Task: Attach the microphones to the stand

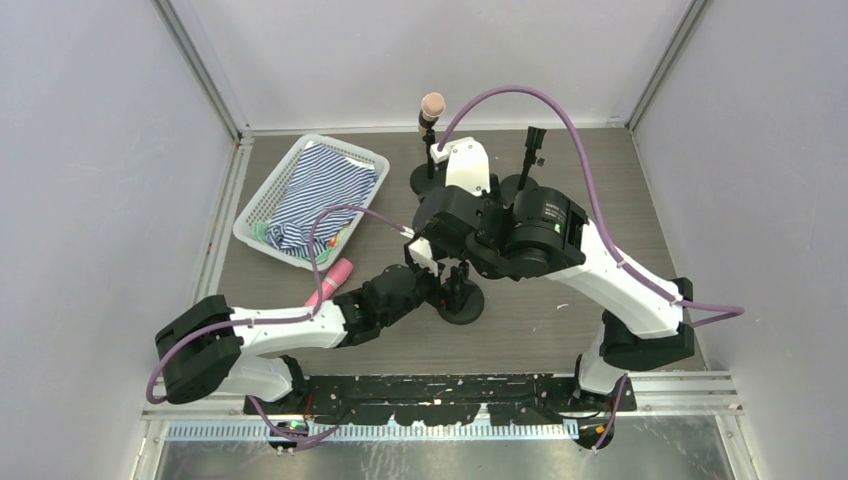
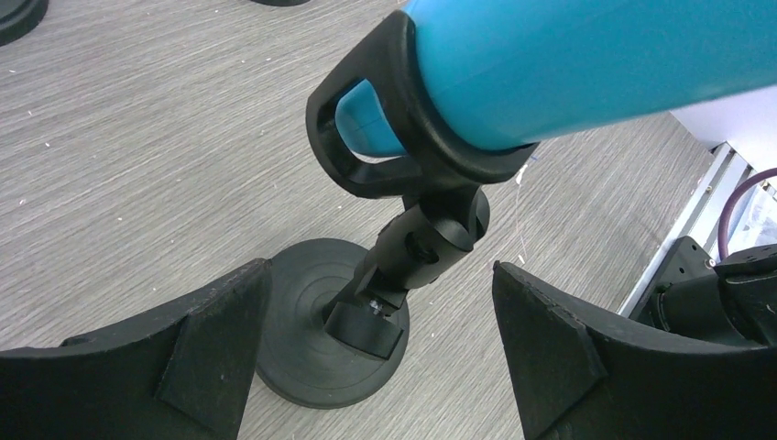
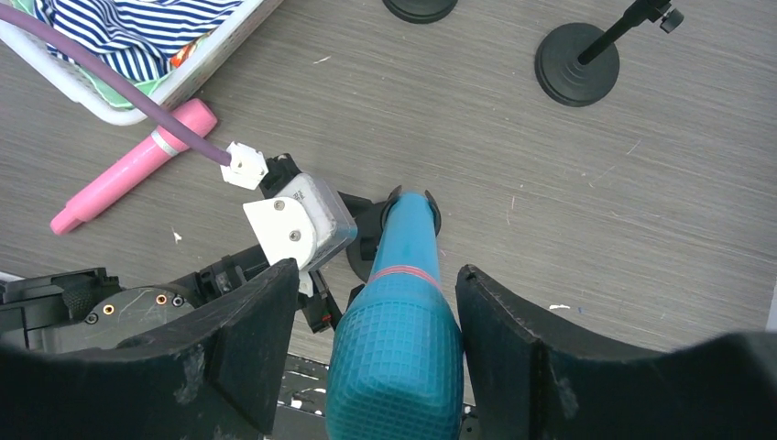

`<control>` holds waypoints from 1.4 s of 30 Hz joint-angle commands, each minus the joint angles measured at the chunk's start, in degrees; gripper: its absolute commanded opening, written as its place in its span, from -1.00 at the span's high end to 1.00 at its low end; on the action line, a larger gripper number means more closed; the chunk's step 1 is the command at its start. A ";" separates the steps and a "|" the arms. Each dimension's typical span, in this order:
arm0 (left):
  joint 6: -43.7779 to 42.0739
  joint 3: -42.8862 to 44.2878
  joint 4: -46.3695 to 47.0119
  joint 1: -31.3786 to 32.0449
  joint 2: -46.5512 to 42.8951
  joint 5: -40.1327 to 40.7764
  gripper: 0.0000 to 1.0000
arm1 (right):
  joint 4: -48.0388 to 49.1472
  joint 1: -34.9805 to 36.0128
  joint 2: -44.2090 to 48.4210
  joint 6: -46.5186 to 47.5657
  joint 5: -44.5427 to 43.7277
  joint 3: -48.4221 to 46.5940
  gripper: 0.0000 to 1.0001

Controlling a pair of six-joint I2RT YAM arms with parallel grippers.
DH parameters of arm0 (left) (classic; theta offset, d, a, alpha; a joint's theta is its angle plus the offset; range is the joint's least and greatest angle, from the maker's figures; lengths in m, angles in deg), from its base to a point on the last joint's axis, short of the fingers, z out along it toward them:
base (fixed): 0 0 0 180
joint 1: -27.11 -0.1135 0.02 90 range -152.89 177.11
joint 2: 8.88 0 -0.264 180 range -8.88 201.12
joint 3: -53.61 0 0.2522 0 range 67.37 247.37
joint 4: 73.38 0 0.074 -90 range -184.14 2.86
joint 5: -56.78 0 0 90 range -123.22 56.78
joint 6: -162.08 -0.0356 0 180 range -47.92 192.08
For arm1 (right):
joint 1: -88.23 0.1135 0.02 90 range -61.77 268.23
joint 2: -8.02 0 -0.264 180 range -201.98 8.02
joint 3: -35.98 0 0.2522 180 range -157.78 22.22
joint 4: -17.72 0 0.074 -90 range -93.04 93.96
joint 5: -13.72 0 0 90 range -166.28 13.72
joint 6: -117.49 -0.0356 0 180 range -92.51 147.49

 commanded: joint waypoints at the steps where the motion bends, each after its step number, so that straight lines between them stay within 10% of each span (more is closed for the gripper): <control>1: -0.30 1.14 4.03 -0.27 0.45 0.53 -0.80 | -9.03 -0.37 -0.70 -2.04 -0.47 -0.19 -0.36; 17: 0.20 0.10 5.45 -1.06 0.45 0.17 -0.75 | -7.44 -2.27 4.38 0.04 1.53 6.86 0.20; 28: 3.20 -6.75 16.71 -3.12 -2.31 -8.77 -0.98 | 21.34 -2.39 24.25 22.71 18.66 30.18 0.61; 36: 5.07 -5.84 21.21 -3.71 0.52 -12.79 -0.83 | 22.64 -2.36 25.32 29.43 25.79 32.15 0.62; 42: 8.33 -5.03 25.18 -3.77 3.69 -16.12 -0.35 | 22.03 -2.37 24.30 28.84 23.98 32.42 0.61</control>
